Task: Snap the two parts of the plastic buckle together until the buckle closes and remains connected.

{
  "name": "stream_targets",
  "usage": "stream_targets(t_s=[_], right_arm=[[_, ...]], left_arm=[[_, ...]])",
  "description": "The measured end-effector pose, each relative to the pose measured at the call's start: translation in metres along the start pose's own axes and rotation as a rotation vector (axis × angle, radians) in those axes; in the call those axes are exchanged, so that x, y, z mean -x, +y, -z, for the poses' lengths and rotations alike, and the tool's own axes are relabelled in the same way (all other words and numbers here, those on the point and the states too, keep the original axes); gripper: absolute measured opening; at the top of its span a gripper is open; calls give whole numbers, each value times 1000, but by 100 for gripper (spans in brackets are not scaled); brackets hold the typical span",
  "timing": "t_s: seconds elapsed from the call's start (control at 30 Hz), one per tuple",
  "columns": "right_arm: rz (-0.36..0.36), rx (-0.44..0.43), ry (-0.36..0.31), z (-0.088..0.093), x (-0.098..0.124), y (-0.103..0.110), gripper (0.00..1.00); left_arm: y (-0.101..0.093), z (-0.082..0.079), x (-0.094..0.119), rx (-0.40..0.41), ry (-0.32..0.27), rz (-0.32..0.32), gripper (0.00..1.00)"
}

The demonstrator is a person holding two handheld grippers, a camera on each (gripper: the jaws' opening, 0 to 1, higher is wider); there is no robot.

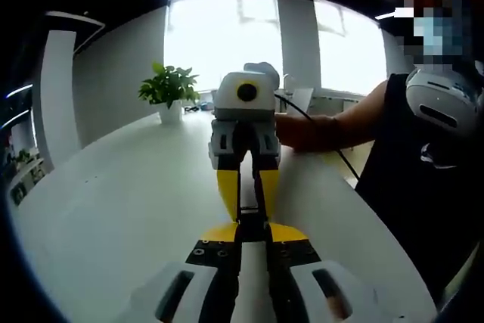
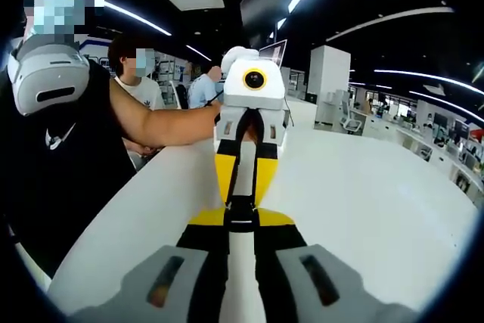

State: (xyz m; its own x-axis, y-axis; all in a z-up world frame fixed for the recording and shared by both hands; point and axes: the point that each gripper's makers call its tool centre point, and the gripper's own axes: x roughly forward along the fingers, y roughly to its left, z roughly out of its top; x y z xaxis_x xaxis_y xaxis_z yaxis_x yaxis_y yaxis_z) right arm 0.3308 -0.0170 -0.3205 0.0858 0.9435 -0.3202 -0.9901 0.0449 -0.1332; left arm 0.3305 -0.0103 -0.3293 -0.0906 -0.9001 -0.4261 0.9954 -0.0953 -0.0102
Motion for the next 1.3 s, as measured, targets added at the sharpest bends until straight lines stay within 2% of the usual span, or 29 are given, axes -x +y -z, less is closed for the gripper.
stream_targets(t_s=[0.23,0.37,0.63,0.9,1.1,1.23,1.3], right_arm=[[4,-3,6,2,0,-1,10],[-2,-1,23,6,-2,-2,10],[-7,-2,15,5,-1,-3,9],[-1,-7,19,6,-1,-6,10],[3,-10,18,6,0,-9,10],[2,-11,16,6,1,-10,10],[4,-10,16,6,1,-10,10]], left_arm=[[-2,2,-5,-3,3,-6,10],[-3,6,-8,-7,28,-3,11],[-4,1,-6,-18,1,7,12],[-2,-1,-7,-28,-12,9,21],[-3,1,-5,-28,-6,17,21],[0,1,-4,-25,-5,1,27],[3,-1,-4,-31,-18,-13,33]])
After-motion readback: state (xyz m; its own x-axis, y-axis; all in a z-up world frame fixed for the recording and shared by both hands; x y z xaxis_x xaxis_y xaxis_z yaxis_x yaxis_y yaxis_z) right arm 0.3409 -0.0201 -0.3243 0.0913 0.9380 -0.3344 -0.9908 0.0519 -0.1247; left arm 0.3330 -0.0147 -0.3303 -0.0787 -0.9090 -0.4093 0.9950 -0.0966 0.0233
